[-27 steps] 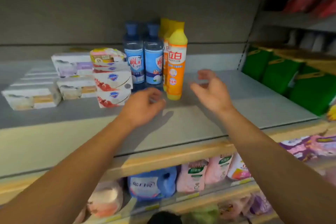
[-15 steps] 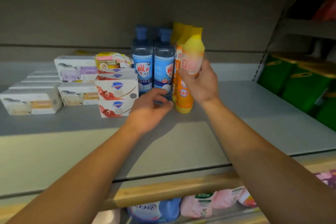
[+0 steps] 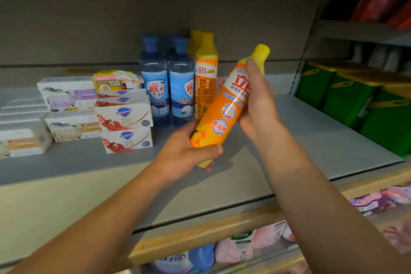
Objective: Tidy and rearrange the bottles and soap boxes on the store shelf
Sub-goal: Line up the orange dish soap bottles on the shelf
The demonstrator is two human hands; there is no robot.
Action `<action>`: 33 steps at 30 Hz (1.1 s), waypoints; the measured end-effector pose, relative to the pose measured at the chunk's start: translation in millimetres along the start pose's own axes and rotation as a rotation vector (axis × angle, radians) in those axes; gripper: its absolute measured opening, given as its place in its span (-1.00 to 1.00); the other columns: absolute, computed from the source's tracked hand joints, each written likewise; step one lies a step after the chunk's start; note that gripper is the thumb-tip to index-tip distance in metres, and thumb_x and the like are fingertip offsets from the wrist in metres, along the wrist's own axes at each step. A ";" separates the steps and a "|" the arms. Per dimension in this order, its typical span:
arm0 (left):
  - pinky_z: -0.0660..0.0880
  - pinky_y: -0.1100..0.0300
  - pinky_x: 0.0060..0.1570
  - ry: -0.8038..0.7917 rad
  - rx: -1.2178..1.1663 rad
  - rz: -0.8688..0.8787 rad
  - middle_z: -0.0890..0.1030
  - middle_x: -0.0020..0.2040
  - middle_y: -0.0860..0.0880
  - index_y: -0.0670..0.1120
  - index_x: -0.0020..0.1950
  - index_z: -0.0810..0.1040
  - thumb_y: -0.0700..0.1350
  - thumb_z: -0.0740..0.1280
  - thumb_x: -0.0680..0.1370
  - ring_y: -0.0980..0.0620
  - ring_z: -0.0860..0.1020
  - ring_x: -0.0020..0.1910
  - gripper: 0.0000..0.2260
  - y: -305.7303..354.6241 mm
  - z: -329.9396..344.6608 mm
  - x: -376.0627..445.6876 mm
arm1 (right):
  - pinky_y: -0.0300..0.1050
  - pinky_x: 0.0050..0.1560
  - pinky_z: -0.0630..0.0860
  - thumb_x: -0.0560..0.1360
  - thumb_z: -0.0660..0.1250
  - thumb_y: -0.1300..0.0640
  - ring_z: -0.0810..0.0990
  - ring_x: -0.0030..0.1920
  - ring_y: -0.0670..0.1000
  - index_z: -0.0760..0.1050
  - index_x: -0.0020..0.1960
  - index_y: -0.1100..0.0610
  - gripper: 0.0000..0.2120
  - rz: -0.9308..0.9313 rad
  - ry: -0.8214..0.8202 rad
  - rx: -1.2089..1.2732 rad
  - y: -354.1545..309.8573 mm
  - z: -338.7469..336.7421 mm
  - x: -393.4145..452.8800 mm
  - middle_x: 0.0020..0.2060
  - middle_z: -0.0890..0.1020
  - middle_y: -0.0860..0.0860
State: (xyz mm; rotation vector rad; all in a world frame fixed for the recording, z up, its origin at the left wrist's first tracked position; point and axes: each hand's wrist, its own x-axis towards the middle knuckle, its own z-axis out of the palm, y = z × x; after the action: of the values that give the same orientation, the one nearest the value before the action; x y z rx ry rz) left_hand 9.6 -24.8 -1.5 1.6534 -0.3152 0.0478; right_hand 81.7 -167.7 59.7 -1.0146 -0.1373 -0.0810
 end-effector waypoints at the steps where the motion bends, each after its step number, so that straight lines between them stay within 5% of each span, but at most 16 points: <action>1: 0.60 0.03 -0.32 -0.030 -0.023 -0.020 0.65 -0.21 -0.07 0.03 0.09 0.52 -0.03 0.52 0.24 -0.11 0.61 -0.35 -0.55 -1.3 0.3 -0.7 | 0.04 -0.12 0.63 0.46 0.41 -0.16 0.72 -0.10 0.11 0.48 0.23 0.12 -0.52 0.033 0.017 0.059 -6.0 0.1 4.1 -0.06 0.71 0.10; 6: 0.57 0.07 -0.35 -0.037 -0.162 -0.088 0.65 -0.10 -0.20 -0.02 0.12 0.53 -0.01 0.52 0.19 -0.15 0.63 -0.29 -0.48 -6.7 -0.7 0.3 | -0.01 -0.20 0.61 0.44 0.43 -0.13 0.70 -0.22 0.08 0.51 0.10 0.14 -0.60 0.138 0.008 0.122 -11.0 3.1 12.1 -0.20 0.69 0.09; 11: 0.49 0.42 -0.22 0.135 0.324 0.032 0.59 -0.01 0.24 0.24 0.21 0.39 0.15 0.47 0.24 0.35 0.56 -0.07 -0.44 -10.2 1.3 3.5 | -0.09 -0.34 0.61 0.42 0.42 -0.10 0.70 -0.32 -0.02 0.52 -0.10 0.04 -0.77 -0.033 0.167 -0.148 -7.8 14.1 11.8 -0.37 0.66 0.00; 14: 0.45 0.42 -0.18 0.225 0.442 0.088 0.54 -0.05 0.35 0.27 0.18 0.39 0.23 0.43 0.26 0.41 0.52 -0.06 -0.49 -8.8 1.5 1.7 | -0.17 -0.39 0.57 0.42 0.43 -0.13 0.69 -0.37 -0.09 0.52 -0.14 0.00 -0.78 -0.113 0.161 -0.179 -5.6 19.0 8.2 -0.42 0.66 -0.08; 17: 0.58 0.19 -0.24 0.237 0.136 0.048 0.64 -0.08 0.18 0.21 0.09 0.49 0.20 0.47 0.21 0.19 0.63 -0.16 -0.52 -0.7 -2.2 -2.4 | 0.02 -0.17 0.66 0.44 0.44 -0.12 0.73 -0.18 0.02 0.56 0.02 0.06 -0.71 -0.066 0.036 -0.107 -12.3 20.4 6.7 -0.23 0.73 0.02; 19: 0.56 0.08 -0.42 0.063 -0.334 -0.058 0.66 -0.06 -0.10 0.03 0.21 0.50 0.09 0.52 0.20 -0.08 0.64 -0.28 -0.40 3.7 -6.1 -3.9 | 0.15 0.01 0.64 0.46 0.42 -0.12 0.71 -0.05 0.12 0.54 0.15 0.13 -0.60 0.021 -0.114 0.005 -18.8 19.1 6.1 -0.09 0.72 0.12; 22: 0.52 0.15 -0.48 -0.272 -0.804 -0.234 0.63 -0.11 -0.27 -0.16 0.20 0.55 0.06 0.61 0.21 -0.13 0.59 -0.39 -0.36 9.2 -12.6 -9.6 | 0.09 -0.06 0.63 0.40 0.42 -0.15 0.70 -0.08 0.12 0.52 0.13 0.18 -0.53 0.134 -0.329 0.164 -19.8 20.3 0.5 -0.10 0.71 0.14; 27: 0.59 0.11 -0.39 -0.506 -0.929 -0.287 0.63 -0.01 -0.26 -0.18 0.33 0.44 0.10 0.53 0.34 -0.14 0.63 -0.31 -0.33 7.6 -20.0 -10.6 | 0.02 -0.16 0.62 0.40 0.45 -0.17 0.70 -0.18 0.09 0.47 0.29 0.23 -0.37 0.198 -0.240 0.142 -9.9 34.6 -5.8 -0.13 0.69 0.15; 29: 0.59 0.09 -0.36 -0.432 -0.869 -0.287 0.61 0.01 -0.22 -0.19 0.32 0.46 0.12 0.45 0.39 -0.12 0.62 -0.26 -0.39 6.3 -18.1 -5.8 | 0.06 -0.20 0.64 0.43 0.44 -0.15 0.71 -0.20 0.11 0.48 0.24 0.20 -0.45 0.154 -0.133 0.042 -11.1 37.1 -4.4 -0.17 0.71 0.16; 33: 0.59 0.02 -0.26 -0.021 -0.567 -0.197 0.65 0.01 -0.16 -0.09 0.19 0.55 0.10 0.41 0.40 -0.10 0.65 -0.17 -0.56 3.0 -8.6 1.2 | 0.06 -0.21 0.67 0.44 0.47 -0.10 0.73 -0.21 0.08 0.48 0.08 0.07 -0.65 0.035 0.004 -0.161 -19.0 35.9 0.3 -0.20 0.72 0.10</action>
State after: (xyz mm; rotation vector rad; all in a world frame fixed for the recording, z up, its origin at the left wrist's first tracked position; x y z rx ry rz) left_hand 11.4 -16.8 2.6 1.1147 -0.1587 -0.1918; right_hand 76.7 -147.1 94.4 -1.1773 -0.1104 -0.0627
